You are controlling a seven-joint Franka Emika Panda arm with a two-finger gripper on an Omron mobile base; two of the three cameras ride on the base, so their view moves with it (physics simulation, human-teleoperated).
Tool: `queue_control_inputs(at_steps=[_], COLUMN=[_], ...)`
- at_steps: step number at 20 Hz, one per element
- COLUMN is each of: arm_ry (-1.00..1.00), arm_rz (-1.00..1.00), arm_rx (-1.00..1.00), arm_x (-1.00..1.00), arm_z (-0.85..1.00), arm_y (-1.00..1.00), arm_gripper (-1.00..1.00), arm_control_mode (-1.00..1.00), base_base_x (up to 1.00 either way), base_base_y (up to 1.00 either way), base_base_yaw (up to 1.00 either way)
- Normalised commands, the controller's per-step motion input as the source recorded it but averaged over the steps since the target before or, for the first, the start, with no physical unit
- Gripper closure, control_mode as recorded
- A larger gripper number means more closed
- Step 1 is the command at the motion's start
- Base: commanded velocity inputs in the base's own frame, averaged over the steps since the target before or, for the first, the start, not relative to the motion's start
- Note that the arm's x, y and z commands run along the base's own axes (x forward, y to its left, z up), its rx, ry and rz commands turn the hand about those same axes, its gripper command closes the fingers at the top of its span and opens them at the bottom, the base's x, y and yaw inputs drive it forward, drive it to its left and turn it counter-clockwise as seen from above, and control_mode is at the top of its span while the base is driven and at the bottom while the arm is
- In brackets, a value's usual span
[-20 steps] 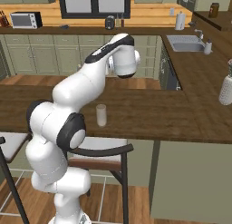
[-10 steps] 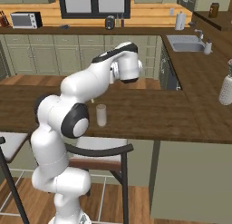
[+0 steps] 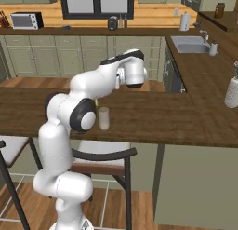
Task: Take a straw from the drawer in front and place it inside the glass cup on the dining counter.
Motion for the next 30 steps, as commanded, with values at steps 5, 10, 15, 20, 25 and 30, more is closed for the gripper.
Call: queue_control_inputs(at_steps=[5,10,15,20,25,30], arm_ry=[0.0,0.0,0.0,0.0,0.0,0.0], arm_rz=[0.01,0.0,0.0,0.0,0.0,0.0], arm_rx=[0.0,0.0,0.0,0.0,0.0,0.0], arm_x=[0.28,0.19,0.18,0.11,0.14,0.09], arm_z=[-0.36,-0.27,-0.3,-0.19,-0.16,-0.11], arm_y=[-0.01,-0.01,-0.02,-0.01,0.0,0.0], arm_gripper=[1.0,1.0,1.0,1.0,1.0,1.0], arm_control_mode=[-1.0,-1.0,-1.0,-1.0,-1.0,-1.0], base_base_x=[0.0,0.0,0.0,0.0,0.0,0.0], base_base_y=[0.0,0.0,0.0,0.0,0.0,0.0], base_base_yaw=[0.0,0.0,0.0,0.0,0.0,0.0])
